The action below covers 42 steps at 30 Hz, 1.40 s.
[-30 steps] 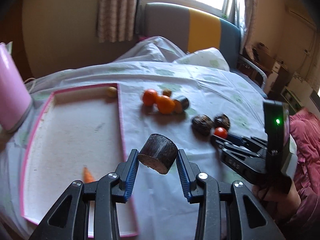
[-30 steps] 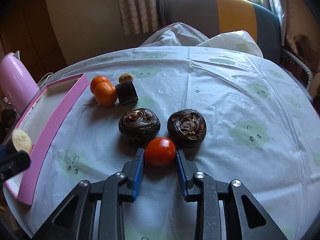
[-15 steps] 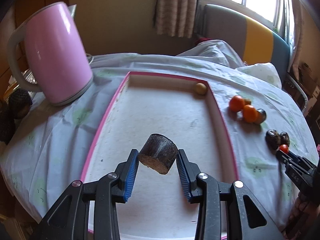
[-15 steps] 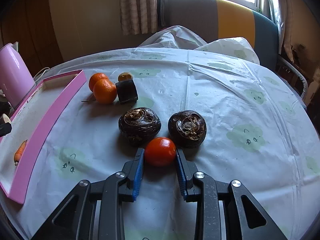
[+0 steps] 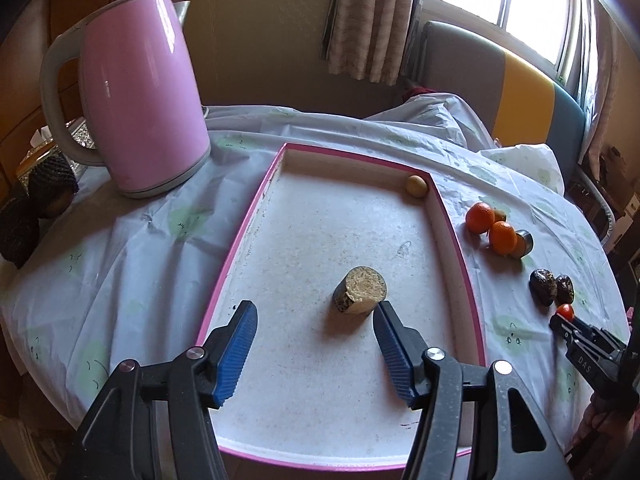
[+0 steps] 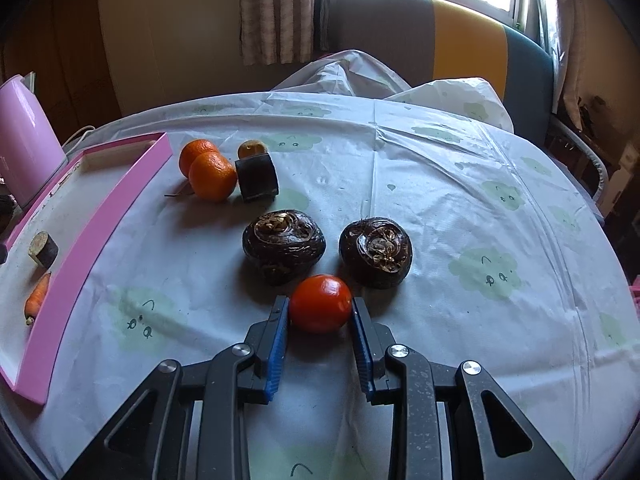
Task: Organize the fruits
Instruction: 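Carry the red tomato into the tray and open the right tool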
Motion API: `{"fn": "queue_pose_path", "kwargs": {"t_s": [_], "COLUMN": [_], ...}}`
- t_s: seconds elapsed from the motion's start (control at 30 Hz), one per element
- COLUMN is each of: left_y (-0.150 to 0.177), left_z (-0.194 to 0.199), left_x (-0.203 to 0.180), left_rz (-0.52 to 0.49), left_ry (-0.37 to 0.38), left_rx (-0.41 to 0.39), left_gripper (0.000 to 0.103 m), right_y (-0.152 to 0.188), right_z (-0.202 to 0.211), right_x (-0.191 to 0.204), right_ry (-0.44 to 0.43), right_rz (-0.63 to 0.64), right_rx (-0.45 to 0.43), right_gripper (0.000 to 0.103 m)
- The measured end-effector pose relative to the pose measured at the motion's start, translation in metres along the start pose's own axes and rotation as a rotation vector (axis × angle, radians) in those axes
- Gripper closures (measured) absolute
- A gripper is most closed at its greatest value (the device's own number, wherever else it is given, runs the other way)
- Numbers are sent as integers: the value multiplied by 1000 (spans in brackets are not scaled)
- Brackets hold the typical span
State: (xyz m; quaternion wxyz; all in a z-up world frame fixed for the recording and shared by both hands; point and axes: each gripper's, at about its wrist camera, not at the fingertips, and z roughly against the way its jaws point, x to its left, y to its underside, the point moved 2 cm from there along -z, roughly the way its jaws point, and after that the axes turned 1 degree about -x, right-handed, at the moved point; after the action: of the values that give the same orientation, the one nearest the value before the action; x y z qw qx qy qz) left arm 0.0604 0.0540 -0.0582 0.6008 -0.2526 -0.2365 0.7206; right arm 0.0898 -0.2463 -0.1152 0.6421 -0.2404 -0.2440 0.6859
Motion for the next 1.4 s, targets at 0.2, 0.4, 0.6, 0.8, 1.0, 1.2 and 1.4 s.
{"fn": "queue_pose_path", "kwargs": {"t_s": [0.2,0.4,0.6,0.8,1.0,1.2,1.4], "left_y": [1,2,2,5,7,9,10], "left_z": [4,11,13,16,16,14,14], "left_x": [15,19,24,28,30,26,20], "left_rz": [56,57,72,83,80,70,57], "left_ry": [15,10,13,28,32,35,45], "left_rx": [6,-15,-17,-19,-12,-5,3], "left_gripper": [42,42,42,42,42,42,42], "right_y": [4,-13,-27,-34,-36,-29,-21], "right_z": [22,39,46,40,30,32,36], "right_x": [19,65,130,180,196,194,174], "right_ry": [-98,-252,-380,-410,-419,-423,-401], "right_rz": [-20,24,143,245,250,228,160], "right_rx": [-6,-35,-37,-31,-10,-3,-3], "right_gripper": [73,73,73,73,59,58,57]}}
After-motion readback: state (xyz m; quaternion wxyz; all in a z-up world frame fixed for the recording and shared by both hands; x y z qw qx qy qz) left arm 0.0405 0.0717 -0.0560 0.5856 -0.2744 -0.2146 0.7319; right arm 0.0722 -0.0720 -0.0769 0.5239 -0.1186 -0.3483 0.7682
